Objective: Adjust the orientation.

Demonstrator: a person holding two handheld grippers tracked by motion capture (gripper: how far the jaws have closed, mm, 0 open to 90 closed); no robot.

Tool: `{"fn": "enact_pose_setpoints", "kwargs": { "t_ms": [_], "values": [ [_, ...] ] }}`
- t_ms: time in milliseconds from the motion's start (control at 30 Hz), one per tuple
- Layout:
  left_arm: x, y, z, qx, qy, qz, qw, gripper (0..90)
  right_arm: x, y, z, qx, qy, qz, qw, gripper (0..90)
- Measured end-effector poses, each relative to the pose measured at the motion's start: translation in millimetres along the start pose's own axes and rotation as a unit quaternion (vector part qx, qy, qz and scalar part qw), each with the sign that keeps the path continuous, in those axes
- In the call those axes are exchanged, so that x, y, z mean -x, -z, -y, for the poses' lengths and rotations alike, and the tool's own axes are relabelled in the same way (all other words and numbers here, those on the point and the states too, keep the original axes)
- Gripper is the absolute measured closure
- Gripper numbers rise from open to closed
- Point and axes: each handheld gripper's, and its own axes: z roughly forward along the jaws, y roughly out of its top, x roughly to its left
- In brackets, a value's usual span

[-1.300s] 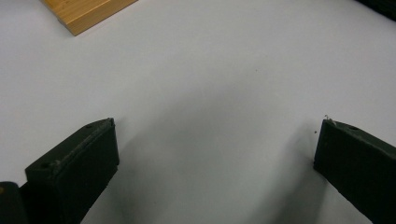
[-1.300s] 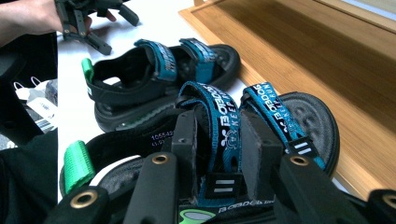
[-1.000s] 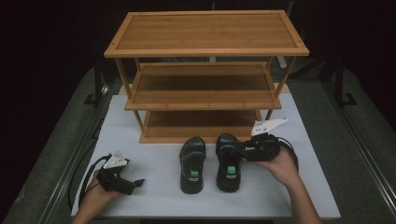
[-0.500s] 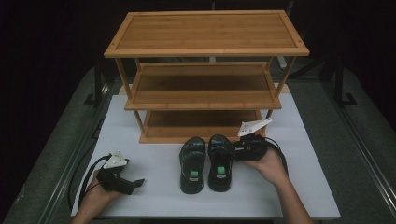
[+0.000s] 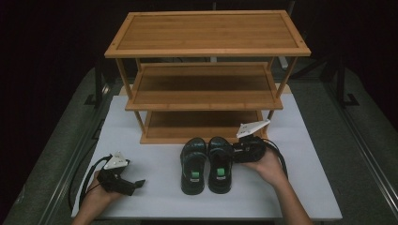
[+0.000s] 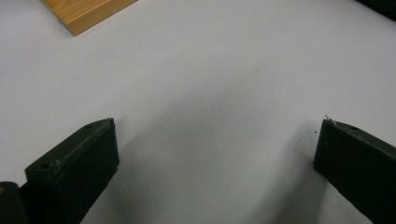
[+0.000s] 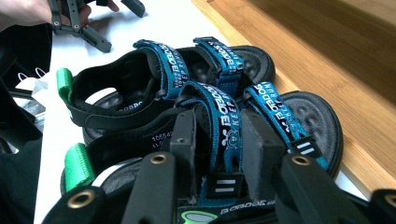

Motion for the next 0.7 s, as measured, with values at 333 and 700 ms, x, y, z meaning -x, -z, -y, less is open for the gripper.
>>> {"fn": "enact_pose_setpoints", "kwargs": {
  "t_ms": [333,700],
  "values": [
    [0.0,0.4,-0.4,0.002,0.000,0.000,1.0000,0.0,-6.0,17.7,3.3,0.027,-0.008,0.032,0.9991,45.9],
    [10.3,8.1,-19.4,0.036,-0.001,0.033,0.9988,5.6,-11.4,22.1,6.1,0.025,-0.003,0.042,0.9988,44.1]
  ]
}}
